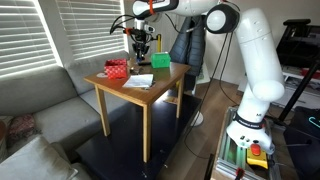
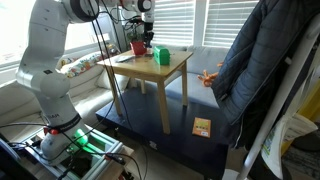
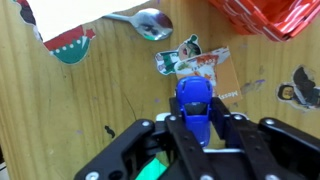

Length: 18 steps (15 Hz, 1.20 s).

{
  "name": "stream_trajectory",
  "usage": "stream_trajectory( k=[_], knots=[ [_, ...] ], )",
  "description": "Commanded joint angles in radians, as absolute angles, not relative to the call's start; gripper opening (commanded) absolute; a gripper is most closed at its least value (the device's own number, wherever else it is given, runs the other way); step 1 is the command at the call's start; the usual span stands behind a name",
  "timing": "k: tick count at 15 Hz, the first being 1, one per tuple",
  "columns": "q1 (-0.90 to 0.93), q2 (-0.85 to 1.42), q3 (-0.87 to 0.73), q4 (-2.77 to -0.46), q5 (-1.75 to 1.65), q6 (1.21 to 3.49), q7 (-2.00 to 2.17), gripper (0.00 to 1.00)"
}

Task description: Move the toy car to the front of the table

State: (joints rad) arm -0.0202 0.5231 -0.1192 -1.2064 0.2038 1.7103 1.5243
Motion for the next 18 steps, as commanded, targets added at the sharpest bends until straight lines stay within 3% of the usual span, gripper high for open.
stream_trajectory(
  k=[1,11,18],
  knots=[
    [-0.001,0.376,-0.123,-1.408,0.199,1.759,1.541,0.1],
    [-0.012,0.086,-0.12,-1.844,0.182,2.02,1.642,0.1],
    [-0.051,0.003,-0.121,-1.975,0.121,2.072,1.776,0.1]
  ],
)
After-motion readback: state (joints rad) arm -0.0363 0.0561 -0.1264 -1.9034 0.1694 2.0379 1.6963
